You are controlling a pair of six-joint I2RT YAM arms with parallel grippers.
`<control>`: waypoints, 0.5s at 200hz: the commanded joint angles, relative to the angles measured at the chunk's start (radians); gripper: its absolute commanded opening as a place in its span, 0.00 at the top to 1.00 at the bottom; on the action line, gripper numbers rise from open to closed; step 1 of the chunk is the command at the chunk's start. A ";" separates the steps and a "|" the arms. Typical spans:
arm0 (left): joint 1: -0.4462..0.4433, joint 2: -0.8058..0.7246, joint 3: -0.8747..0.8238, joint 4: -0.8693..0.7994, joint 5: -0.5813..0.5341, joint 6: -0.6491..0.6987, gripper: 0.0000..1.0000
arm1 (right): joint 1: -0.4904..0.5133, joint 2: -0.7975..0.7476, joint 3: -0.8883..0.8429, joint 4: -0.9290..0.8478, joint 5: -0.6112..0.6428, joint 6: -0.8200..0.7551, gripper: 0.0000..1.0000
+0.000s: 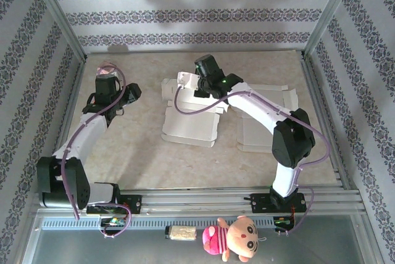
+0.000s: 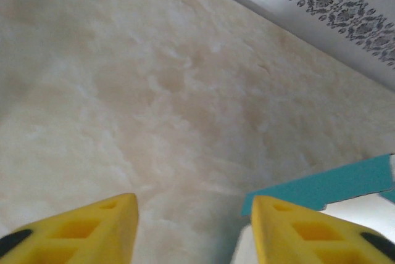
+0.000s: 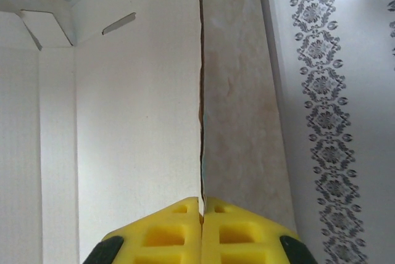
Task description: Fold the paper box
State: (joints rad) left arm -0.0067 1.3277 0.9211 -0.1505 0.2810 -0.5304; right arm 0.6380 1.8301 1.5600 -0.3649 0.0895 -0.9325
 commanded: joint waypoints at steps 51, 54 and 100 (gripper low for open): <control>-0.091 0.069 -0.006 0.240 0.291 -0.411 0.71 | 0.042 0.034 -0.169 0.340 0.207 -0.107 1.00; -0.101 0.071 -0.006 0.250 0.283 -0.417 0.72 | 0.042 0.036 -0.171 0.342 0.207 -0.110 1.00; -0.152 0.197 0.089 0.263 0.142 -0.393 0.88 | 0.061 0.043 -0.181 0.345 0.204 -0.120 1.00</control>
State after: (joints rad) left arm -0.1551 1.4319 0.9382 0.0616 0.4923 -0.8997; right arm 0.6773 1.8717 1.3838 -0.0727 0.2668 -1.0298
